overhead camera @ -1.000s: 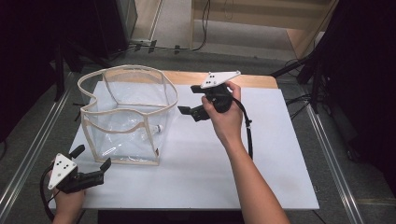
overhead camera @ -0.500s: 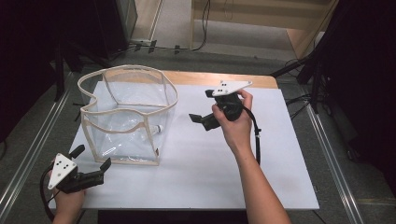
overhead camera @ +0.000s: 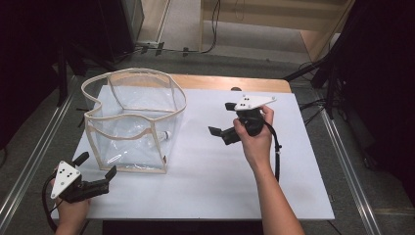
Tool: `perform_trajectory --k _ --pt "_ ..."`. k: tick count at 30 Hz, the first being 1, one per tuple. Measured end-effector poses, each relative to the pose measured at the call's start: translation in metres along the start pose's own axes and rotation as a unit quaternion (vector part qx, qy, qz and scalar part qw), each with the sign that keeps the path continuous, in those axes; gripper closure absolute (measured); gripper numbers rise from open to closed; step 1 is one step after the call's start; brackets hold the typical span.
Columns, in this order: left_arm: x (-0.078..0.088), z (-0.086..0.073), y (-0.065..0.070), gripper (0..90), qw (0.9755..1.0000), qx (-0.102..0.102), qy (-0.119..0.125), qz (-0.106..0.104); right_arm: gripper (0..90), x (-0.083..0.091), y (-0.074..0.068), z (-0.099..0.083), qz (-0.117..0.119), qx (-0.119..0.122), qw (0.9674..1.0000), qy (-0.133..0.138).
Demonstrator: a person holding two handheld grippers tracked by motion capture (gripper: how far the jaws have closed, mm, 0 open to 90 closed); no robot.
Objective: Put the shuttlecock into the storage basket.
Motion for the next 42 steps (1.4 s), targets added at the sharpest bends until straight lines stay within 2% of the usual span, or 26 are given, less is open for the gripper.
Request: perform_trajectory --k 13,19,29,42 --pt "0.000 0.000 0.000 0.0 1.0000 -0.001 0.000 -0.001 0.0 0.007 0.002 -0.026 -0.004 -0.011 0.9999 0.002" --pt "0.000 0.000 0.000 0.0 1.0000 -0.002 0.000 0.000 0.0 0.011 0.003 -0.037 -0.005 -0.009 0.9999 0.003" --pt "0.000 0.000 0.000 0.0 1.0000 -0.003 -0.001 -0.001 0.0 0.020 0.004 -0.060 -0.011 -0.030 0.9995 0.005" --pt "0.000 0.000 0.000 0.0 1.0000 -0.003 -0.001 0.001 0.0 0.034 0.007 -0.086 -0.022 -0.046 0.9987 0.010"
Point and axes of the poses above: each handheld gripper's, and its own axes: x roughly backward along the jaws, z roughly out of its top, y roughly to its right, the point moved 1 cm from there along -x, roughly forward along the jaws, and after that the axes turned 3 degrees about -z, right-handed, at the moved point
